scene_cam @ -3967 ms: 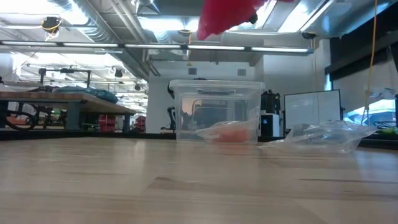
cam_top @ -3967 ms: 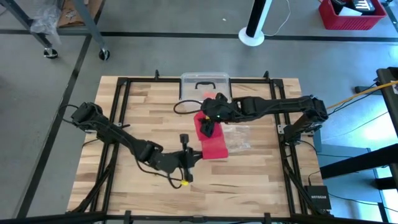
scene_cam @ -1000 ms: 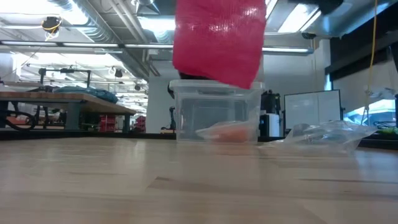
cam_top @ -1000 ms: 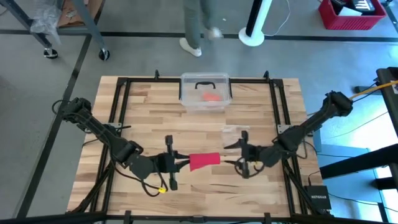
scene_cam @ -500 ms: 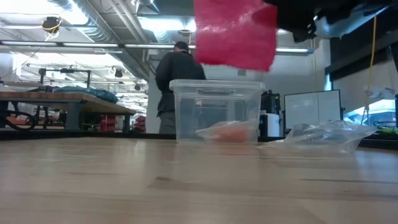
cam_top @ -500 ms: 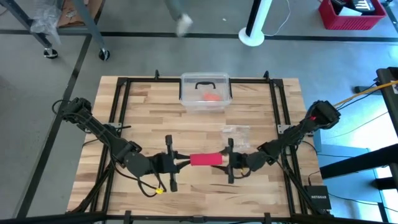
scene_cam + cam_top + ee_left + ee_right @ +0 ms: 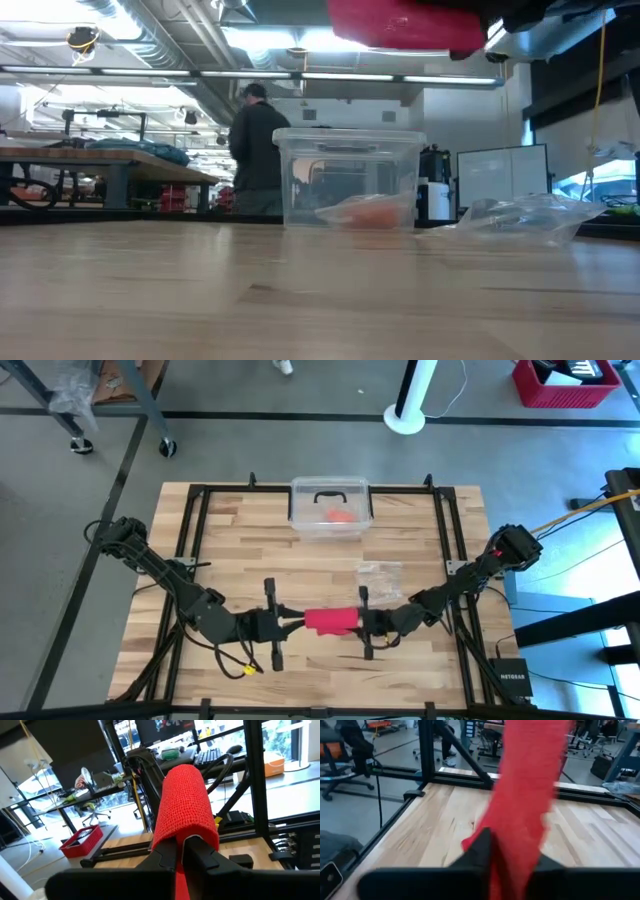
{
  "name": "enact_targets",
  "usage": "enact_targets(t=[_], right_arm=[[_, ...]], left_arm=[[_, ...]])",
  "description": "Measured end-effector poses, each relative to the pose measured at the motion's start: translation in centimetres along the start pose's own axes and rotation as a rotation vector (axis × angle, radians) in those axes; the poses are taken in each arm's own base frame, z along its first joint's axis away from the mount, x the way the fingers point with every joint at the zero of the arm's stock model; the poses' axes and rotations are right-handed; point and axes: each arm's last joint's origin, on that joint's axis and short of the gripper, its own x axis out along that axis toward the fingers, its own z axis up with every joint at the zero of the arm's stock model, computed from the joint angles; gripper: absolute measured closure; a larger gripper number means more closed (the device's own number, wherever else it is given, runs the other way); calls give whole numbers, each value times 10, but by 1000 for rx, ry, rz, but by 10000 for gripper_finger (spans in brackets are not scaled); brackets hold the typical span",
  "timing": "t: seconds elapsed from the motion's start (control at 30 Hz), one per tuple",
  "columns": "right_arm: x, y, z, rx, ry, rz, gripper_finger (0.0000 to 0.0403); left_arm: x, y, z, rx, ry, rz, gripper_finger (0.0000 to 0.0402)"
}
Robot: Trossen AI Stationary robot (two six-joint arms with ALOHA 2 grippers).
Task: Roll bandage
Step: Roll the red bandage
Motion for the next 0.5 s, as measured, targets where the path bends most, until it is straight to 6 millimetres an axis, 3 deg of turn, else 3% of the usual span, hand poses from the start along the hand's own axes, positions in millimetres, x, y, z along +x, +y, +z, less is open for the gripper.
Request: enact_targets(t=[0.3, 0.5], right_arm=[[-8, 16, -2, -45, 20, 22, 397], [-16, 35, 6, -48, 0, 55, 399]], left_arm=[[-14, -9, 13, 59, -79, -4, 398], [-19, -7, 13, 186, -8, 155, 398]])
